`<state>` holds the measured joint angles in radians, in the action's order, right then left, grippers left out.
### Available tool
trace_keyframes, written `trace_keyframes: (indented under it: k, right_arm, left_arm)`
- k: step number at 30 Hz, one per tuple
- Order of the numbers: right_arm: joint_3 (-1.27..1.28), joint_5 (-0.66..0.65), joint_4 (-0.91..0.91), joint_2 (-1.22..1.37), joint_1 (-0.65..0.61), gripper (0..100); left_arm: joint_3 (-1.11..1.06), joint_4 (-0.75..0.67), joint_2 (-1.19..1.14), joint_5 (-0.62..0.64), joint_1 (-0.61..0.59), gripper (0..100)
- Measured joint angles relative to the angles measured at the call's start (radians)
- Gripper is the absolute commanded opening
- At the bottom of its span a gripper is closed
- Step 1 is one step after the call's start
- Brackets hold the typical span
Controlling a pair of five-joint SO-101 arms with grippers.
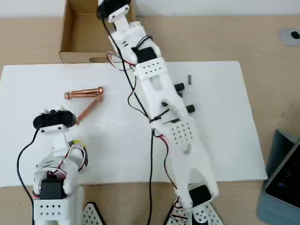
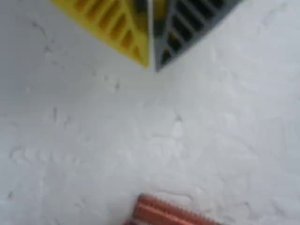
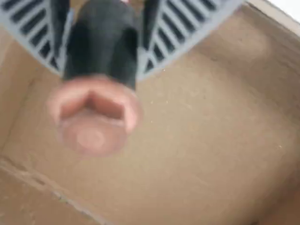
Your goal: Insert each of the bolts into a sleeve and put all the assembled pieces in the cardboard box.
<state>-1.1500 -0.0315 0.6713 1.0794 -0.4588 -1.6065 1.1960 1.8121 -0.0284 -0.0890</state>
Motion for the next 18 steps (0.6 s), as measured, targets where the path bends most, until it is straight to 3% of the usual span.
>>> trace_keyframes:
  k: [3,8,18]
  right_arm:
    - [-0.074,0.000,0.018,0.077,0.000,3.7]
    - [-0.129,0.000,0.095,0.124,0.000,16.4]
    - [-0.192,0.000,0.129,0.124,0.000,14.3]
  left_arm:
    - [0.000,0.000,0.000,0.000,0.000,0]
    - [0.000,0.000,0.000,0.000,0.000,0]
    - [0.000,0.000,0.000,0.000,0.000,0]
